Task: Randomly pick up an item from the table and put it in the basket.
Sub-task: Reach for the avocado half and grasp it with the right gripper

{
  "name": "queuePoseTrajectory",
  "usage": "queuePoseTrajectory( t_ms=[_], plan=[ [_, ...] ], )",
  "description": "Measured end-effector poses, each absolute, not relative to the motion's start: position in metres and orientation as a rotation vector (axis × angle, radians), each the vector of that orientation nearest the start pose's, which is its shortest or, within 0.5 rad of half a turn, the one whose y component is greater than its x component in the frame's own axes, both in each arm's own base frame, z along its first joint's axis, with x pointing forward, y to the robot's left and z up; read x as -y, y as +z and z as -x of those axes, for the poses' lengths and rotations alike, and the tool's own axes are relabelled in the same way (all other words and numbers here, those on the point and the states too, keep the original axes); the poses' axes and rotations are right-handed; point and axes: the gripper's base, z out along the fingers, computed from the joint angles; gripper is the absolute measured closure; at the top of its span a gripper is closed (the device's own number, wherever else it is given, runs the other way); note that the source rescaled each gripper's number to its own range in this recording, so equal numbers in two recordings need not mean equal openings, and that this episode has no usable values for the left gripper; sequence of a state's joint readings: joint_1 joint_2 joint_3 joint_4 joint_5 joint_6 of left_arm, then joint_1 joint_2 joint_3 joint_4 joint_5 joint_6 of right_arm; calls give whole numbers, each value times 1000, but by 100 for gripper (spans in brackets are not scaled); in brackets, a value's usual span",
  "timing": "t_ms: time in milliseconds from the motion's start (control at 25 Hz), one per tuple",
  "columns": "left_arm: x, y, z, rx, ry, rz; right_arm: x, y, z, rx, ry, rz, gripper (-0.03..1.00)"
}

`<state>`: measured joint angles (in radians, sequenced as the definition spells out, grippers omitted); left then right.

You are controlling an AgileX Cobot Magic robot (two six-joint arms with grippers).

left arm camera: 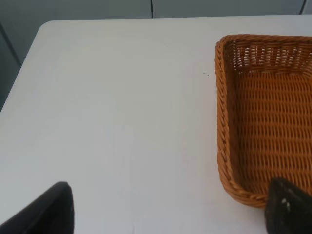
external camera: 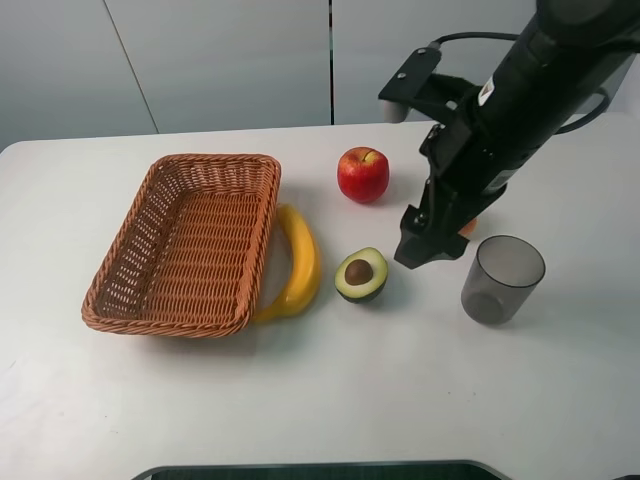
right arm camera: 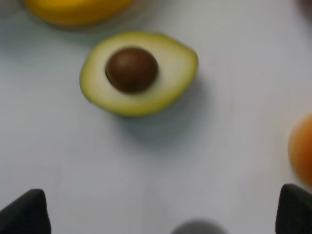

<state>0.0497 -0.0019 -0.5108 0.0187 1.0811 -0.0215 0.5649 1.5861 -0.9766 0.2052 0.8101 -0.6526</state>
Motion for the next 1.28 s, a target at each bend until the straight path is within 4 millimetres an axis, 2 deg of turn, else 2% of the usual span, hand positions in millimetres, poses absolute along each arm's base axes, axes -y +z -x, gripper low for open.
queuePoseTrajectory(
  t_ms=[160, 360, 760, 920, 1120, 1280],
  plan=[
    [-1, 279, 7, -2051, 40, 74, -194, 197, -244, -2392, 270, 1615, -3],
    [-1, 279, 7, -2051, 40, 74, -210, 180, -253, -2414, 293, 1604, -3],
    [-1, 279, 7, -2051, 40, 74, -215, 150, -260, -2747, 324, 1147, -3],
    [-1, 279, 7, -2051, 40, 74, -216, 139, -262, -2869, 325, 905, -3],
    [-1, 279, 7, -2051, 40, 74, -218, 131, -269, -2933, 295, 702, -3],
    [-1, 279, 7, -2051, 40, 74, -219, 124, -274, -2942, 270, 629, -3]
  ],
)
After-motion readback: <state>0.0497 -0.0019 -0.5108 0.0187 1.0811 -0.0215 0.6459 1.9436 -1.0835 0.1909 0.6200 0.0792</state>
